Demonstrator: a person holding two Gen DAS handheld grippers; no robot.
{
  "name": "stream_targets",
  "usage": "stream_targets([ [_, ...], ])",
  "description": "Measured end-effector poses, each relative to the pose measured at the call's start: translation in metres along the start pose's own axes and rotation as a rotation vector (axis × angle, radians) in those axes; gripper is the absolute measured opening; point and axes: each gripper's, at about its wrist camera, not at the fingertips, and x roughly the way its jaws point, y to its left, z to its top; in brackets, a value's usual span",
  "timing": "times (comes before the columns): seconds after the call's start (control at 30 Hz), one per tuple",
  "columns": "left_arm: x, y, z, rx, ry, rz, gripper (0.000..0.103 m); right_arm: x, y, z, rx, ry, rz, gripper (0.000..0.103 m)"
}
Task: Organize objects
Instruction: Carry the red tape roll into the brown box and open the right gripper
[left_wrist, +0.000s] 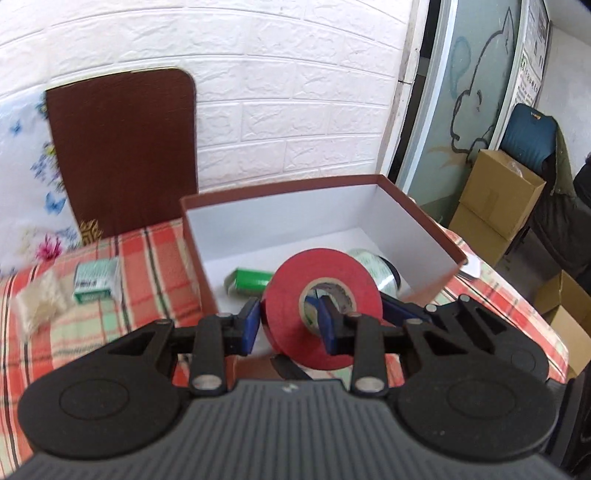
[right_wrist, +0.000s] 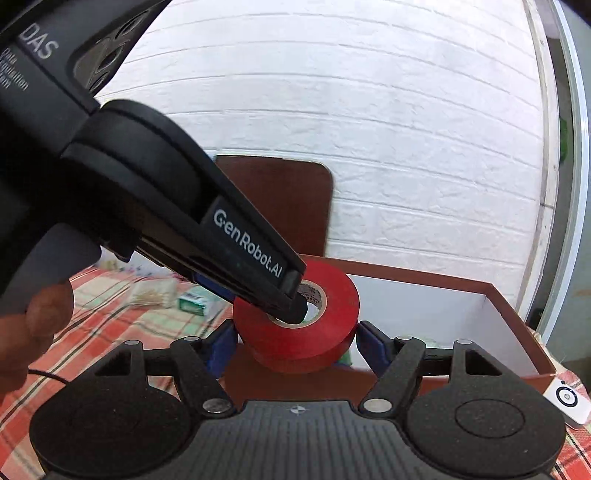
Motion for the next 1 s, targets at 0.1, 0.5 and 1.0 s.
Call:
stream_targets([
  [0.1,0.020,-0.002,0.010,0.002,0.011,0.006,0.035,0.018,-0.011,0.002,0.008,0.020,-0.013,0.070],
  [0.5,0.063,-0.007,0.023,0.058,0.019,0.159,0.041,0.060,-0.035,0.001,0.108,0.083,-0.078,0.070],
  [1.0,0.022,-0.014,0.000,0.082,-0.010,0.233,0.051,-0.005,-0.019,-0.008,0.205,0.023,-0.121,0.073],
])
